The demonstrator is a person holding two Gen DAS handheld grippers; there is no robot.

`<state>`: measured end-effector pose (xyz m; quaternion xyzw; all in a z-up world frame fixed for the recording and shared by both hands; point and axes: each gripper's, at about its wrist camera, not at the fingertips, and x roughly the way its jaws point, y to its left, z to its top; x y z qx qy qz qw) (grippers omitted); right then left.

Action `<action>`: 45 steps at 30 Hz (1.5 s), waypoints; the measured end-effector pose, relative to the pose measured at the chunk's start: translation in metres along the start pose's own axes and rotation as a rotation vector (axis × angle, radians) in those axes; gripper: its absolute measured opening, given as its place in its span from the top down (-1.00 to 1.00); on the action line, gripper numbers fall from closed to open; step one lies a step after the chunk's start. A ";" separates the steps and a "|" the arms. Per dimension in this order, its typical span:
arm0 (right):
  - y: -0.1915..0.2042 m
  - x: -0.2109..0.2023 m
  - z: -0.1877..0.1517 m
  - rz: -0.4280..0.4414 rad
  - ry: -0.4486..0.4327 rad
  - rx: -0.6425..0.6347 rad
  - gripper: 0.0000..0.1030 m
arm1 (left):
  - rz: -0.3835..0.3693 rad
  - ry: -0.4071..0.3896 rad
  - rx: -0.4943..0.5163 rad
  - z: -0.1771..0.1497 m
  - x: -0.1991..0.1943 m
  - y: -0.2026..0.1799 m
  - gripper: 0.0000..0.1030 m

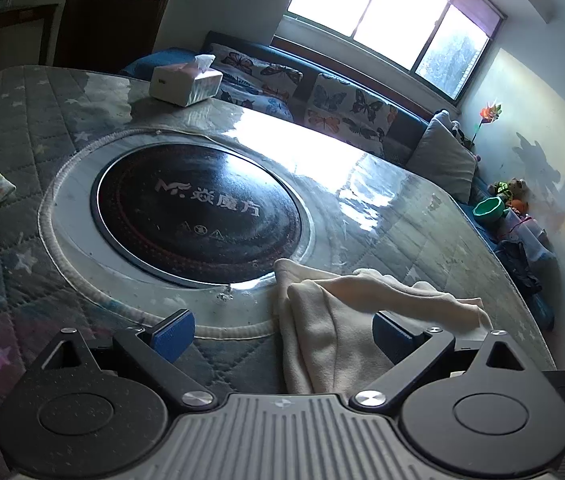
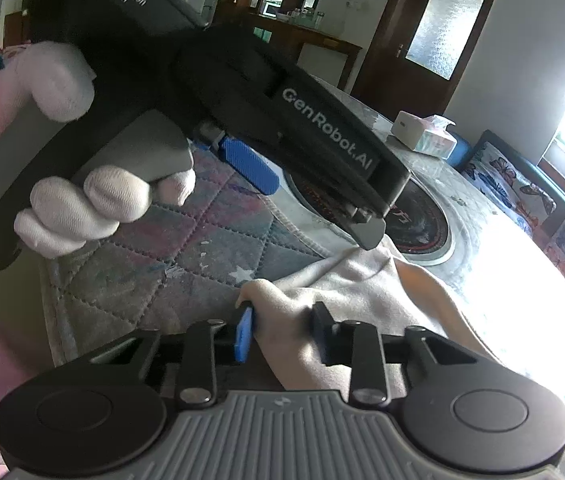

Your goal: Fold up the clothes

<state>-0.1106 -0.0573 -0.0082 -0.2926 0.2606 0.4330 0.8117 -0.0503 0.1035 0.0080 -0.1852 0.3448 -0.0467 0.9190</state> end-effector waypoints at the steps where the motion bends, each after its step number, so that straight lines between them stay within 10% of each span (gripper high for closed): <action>1: -0.002 -0.001 0.000 0.008 -0.003 0.014 0.58 | -0.004 0.004 -0.006 0.000 0.001 0.000 -0.89; 12: -0.041 -0.014 -0.001 0.103 -0.047 0.258 0.71 | -0.057 0.030 -0.111 0.002 0.005 0.006 -0.77; 41: -0.073 -0.037 -0.004 0.153 -0.146 0.388 0.74 | -0.198 0.164 -0.413 0.004 0.043 0.005 -0.44; 45: -0.072 -0.037 -0.004 0.160 -0.155 0.389 0.74 | -0.208 0.188 -0.441 0.002 0.048 0.006 0.02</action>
